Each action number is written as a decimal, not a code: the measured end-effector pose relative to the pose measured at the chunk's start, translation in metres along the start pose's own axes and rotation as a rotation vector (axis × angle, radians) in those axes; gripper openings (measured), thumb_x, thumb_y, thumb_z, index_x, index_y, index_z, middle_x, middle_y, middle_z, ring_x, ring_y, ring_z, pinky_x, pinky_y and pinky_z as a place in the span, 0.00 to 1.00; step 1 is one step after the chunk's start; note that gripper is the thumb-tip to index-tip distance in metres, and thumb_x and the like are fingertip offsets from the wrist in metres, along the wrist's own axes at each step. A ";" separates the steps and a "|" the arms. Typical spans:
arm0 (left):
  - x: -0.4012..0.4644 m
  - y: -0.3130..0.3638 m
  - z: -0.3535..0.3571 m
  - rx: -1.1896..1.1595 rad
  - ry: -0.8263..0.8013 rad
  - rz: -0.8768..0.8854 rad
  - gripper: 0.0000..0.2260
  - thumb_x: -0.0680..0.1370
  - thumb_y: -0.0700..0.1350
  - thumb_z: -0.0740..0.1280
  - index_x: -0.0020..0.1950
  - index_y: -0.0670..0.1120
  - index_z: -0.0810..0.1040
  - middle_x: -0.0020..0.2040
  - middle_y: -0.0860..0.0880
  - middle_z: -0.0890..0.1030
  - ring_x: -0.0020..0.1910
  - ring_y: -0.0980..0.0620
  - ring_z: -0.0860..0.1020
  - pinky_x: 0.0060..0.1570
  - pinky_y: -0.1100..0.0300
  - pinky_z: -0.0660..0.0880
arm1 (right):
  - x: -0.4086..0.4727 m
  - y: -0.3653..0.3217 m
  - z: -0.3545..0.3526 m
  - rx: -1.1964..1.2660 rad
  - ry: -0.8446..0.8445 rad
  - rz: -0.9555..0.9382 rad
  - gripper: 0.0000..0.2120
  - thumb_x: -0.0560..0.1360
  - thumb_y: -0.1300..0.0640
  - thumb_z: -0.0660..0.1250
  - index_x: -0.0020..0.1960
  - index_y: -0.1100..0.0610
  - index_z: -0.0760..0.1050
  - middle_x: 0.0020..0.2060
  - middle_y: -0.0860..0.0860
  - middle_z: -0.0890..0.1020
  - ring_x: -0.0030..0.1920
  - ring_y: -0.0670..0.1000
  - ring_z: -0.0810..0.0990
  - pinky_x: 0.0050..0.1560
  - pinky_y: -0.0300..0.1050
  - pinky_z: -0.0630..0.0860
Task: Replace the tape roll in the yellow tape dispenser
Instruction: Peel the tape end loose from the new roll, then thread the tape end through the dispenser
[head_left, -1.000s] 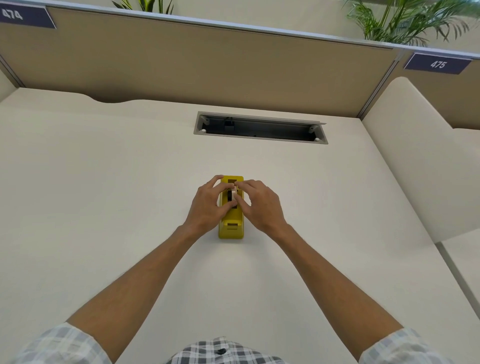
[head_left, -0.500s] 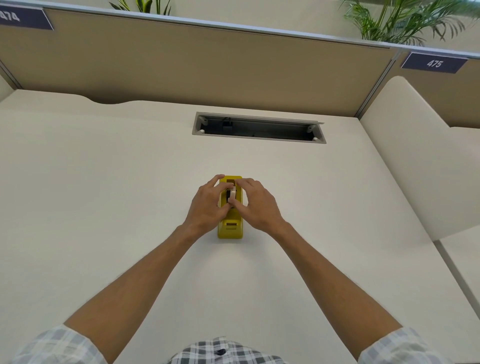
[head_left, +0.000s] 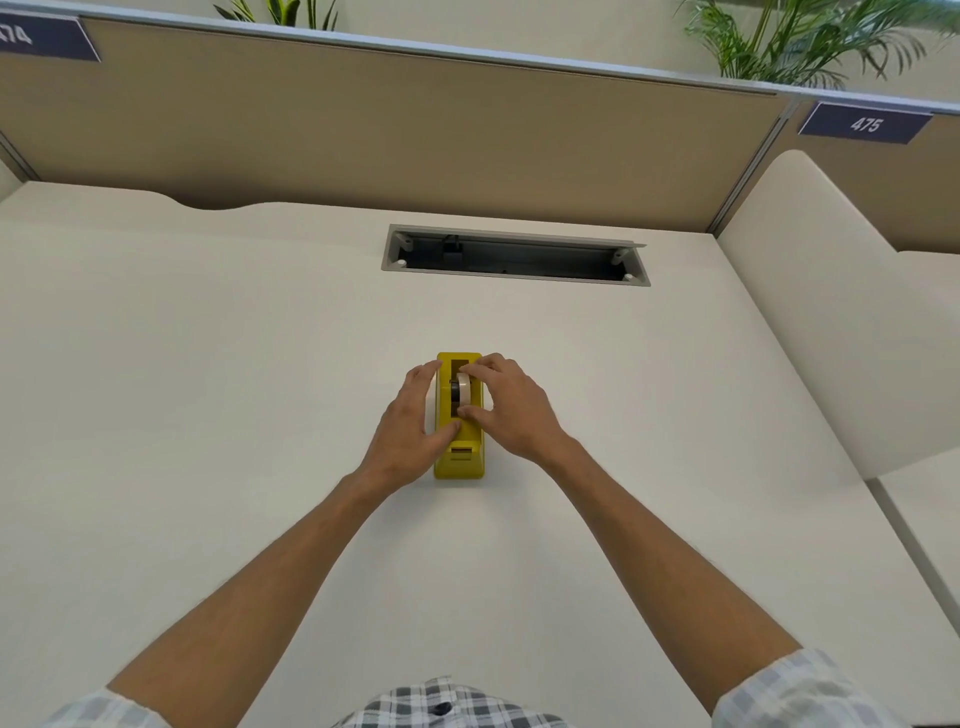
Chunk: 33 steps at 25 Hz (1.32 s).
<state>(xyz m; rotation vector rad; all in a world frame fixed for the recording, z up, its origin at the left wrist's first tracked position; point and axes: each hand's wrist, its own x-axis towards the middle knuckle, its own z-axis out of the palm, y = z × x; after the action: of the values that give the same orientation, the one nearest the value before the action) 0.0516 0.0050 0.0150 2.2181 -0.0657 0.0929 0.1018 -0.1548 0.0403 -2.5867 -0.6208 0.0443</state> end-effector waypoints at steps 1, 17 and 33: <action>-0.001 -0.002 -0.001 0.014 -0.009 -0.006 0.31 0.76 0.46 0.70 0.76 0.47 0.60 0.75 0.49 0.64 0.72 0.49 0.67 0.68 0.51 0.68 | 0.000 0.000 0.000 -0.002 0.007 -0.008 0.23 0.74 0.50 0.70 0.67 0.53 0.71 0.63 0.50 0.74 0.62 0.52 0.72 0.54 0.49 0.74; -0.001 -0.012 0.000 0.067 -0.017 -0.010 0.30 0.77 0.51 0.67 0.76 0.51 0.60 0.77 0.51 0.62 0.75 0.51 0.61 0.71 0.48 0.65 | 0.002 -0.003 -0.006 -0.150 0.019 -0.136 0.20 0.75 0.50 0.69 0.64 0.55 0.72 0.62 0.50 0.78 0.61 0.53 0.73 0.57 0.48 0.69; -0.004 -0.006 -0.002 0.050 0.004 -0.010 0.29 0.77 0.51 0.67 0.76 0.49 0.61 0.74 0.49 0.67 0.72 0.48 0.66 0.66 0.45 0.69 | 0.003 -0.011 -0.019 0.157 0.102 -0.032 0.18 0.72 0.52 0.73 0.60 0.55 0.74 0.50 0.50 0.84 0.49 0.51 0.81 0.49 0.49 0.79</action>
<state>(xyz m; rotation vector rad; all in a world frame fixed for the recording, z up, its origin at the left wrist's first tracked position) 0.0478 0.0097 0.0111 2.2678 -0.0510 0.0948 0.1030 -0.1533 0.0618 -2.4103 -0.5966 -0.0470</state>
